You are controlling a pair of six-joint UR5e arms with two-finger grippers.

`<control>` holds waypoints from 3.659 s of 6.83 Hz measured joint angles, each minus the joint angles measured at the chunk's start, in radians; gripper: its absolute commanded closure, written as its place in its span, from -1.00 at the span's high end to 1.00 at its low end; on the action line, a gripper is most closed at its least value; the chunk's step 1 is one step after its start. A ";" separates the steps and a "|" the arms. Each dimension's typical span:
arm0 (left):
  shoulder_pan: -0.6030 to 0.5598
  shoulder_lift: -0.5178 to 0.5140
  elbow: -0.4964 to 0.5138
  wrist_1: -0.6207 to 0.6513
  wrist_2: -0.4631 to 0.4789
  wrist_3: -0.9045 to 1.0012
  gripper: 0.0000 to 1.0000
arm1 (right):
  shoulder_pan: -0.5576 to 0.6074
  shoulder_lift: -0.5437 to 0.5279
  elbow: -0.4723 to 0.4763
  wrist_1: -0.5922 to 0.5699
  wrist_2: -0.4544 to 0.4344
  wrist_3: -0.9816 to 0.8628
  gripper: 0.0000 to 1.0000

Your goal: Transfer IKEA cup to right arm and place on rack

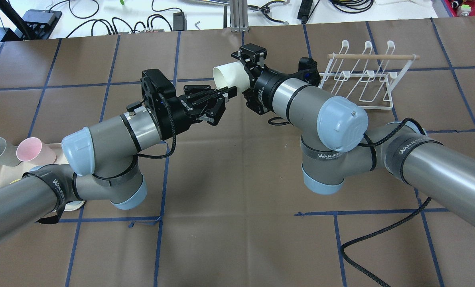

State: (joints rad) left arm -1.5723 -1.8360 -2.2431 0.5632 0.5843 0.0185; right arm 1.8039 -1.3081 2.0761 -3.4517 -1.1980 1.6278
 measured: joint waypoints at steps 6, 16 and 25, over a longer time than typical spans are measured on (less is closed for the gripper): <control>0.005 0.001 0.011 0.001 0.012 -0.010 0.98 | 0.000 -0.003 -0.002 -0.001 0.002 -0.002 -0.23; 0.217 0.143 0.209 -0.739 0.415 -0.008 0.96 | -0.299 0.015 -0.076 -0.004 -0.021 -0.801 -0.80; 0.045 0.251 0.658 -2.116 1.000 -0.001 0.99 | -0.387 0.277 -0.262 -0.146 -0.172 -1.442 -0.80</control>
State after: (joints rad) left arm -1.5273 -1.5850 -1.5850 -1.5528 1.5843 0.0174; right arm 1.4170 -1.0312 1.8144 -3.5976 -1.3705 0.1853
